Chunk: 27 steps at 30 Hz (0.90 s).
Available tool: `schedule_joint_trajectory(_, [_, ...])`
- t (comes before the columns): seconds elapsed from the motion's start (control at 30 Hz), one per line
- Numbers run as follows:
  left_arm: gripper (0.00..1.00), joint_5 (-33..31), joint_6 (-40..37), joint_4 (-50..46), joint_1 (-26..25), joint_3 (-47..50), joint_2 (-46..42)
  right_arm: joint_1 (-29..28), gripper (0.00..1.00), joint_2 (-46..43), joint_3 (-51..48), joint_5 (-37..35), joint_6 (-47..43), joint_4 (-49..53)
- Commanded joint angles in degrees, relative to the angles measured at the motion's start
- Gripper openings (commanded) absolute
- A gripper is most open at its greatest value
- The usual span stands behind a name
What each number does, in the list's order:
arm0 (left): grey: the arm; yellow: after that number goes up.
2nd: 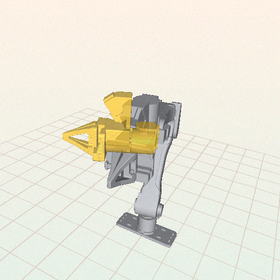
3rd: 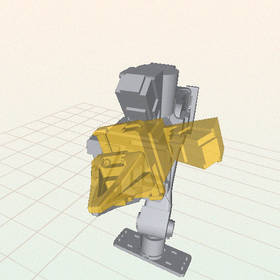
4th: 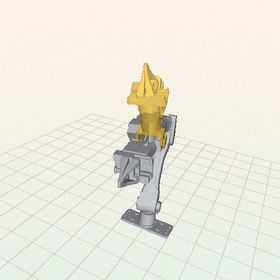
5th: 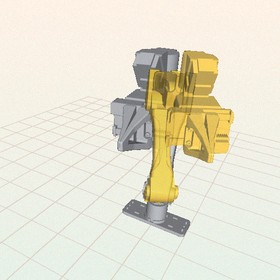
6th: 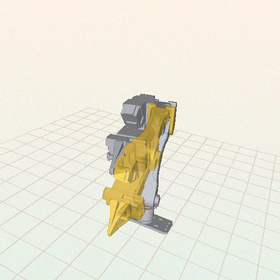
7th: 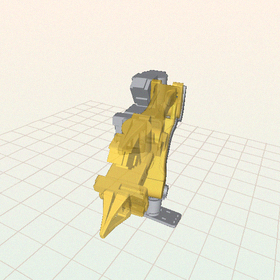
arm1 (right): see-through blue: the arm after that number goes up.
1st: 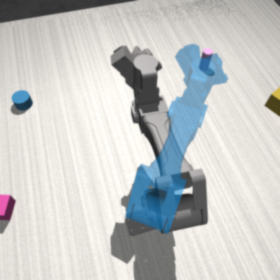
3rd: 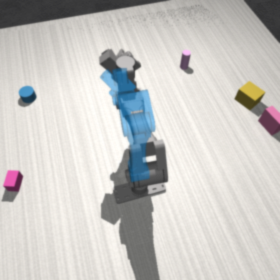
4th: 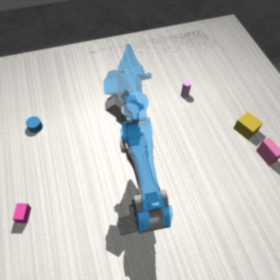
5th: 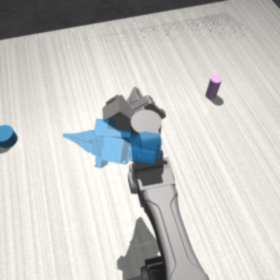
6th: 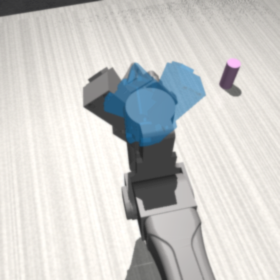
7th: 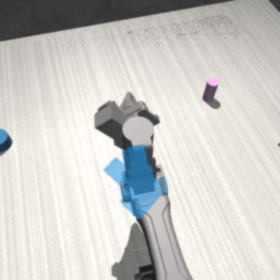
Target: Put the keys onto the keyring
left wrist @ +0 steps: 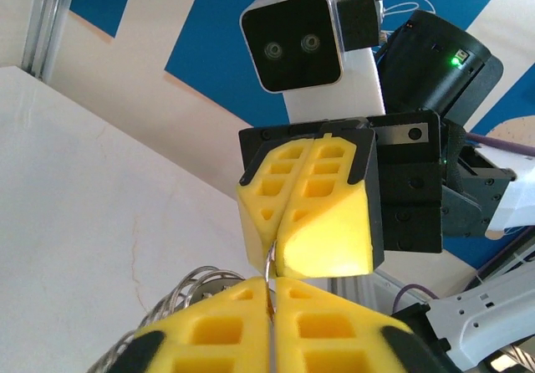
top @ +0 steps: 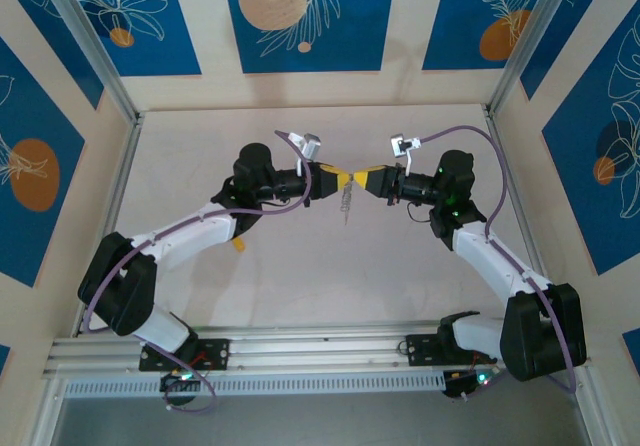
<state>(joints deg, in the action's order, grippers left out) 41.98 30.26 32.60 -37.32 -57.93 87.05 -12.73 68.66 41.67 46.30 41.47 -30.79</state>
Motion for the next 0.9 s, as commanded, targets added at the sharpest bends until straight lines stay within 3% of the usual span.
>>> schedule_joint_trajectory(0.0, [0.24, 1.14, 0.37, 4.24, -0.61, -0.17, -2.29, -0.02, 0.00, -1.99, 0.75, -0.38, -0.08, -0.41])
schedule_joint_trajectory(0.13, [0.40, -0.26, -0.19, 4.25, -0.41, 1.80, -3.86, 0.51, 0.00, -2.67, 0.70, -0.94, 0.70, -0.97])
schedule_joint_trajectory(0.23, [0.46, -1.77, -0.75, 4.31, -0.30, 3.34, -5.14, 0.77, 0.00, -3.49, 0.54, -1.31, 0.84, -0.95])
schedule_joint_trajectory(0.87, [0.62, -4.15, -0.73, 4.25, 0.79, 6.07, -8.26, 0.70, 0.00, -8.41, -0.44, -4.01, 2.11, -1.21])
